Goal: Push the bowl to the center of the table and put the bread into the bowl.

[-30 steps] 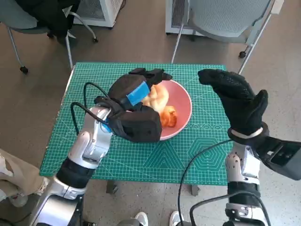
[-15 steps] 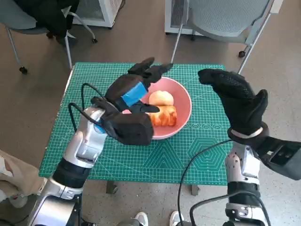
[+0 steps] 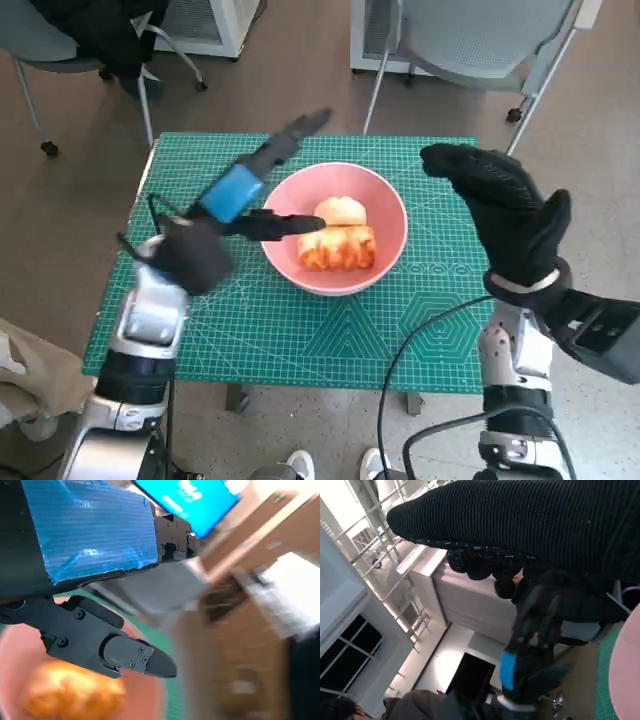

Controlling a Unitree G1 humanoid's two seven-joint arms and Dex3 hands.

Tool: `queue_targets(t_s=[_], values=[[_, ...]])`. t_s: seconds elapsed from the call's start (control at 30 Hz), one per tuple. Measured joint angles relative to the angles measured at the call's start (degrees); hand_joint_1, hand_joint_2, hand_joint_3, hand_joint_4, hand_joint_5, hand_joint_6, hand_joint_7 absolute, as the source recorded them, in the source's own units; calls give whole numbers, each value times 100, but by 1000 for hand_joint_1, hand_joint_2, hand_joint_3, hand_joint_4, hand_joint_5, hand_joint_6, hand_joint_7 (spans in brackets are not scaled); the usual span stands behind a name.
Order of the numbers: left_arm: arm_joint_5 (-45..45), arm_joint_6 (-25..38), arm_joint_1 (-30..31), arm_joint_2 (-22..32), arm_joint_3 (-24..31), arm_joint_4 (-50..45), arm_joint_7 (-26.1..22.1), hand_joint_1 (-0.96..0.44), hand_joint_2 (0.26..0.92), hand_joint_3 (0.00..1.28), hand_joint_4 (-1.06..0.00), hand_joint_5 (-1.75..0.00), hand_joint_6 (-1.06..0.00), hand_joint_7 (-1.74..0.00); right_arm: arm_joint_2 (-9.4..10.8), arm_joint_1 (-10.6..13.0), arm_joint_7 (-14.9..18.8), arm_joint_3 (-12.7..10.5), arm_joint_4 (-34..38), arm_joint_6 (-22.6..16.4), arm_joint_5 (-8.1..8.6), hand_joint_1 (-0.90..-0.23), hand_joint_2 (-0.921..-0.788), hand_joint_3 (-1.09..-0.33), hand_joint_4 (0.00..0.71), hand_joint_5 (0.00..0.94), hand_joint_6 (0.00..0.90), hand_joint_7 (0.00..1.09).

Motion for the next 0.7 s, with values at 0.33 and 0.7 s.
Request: queue_targets(t_s=[0.33, 0.7], values=[[-1334, -178, 526, -308, 577, -858, -210, -684, 921, 304, -38, -15, -137, -202, -19, -224, -180, 106, -334, 187, -27, -673, -921, -799, 80, 2, 7, 279], [-1731, -211, 826, -413, 718, -1277, -328, -644, 921, 351, -40, 0, -6, -472, -21, -520, -238, 192, -335, 86, -192, -691, -921, -798, 70, 0, 2, 278]])
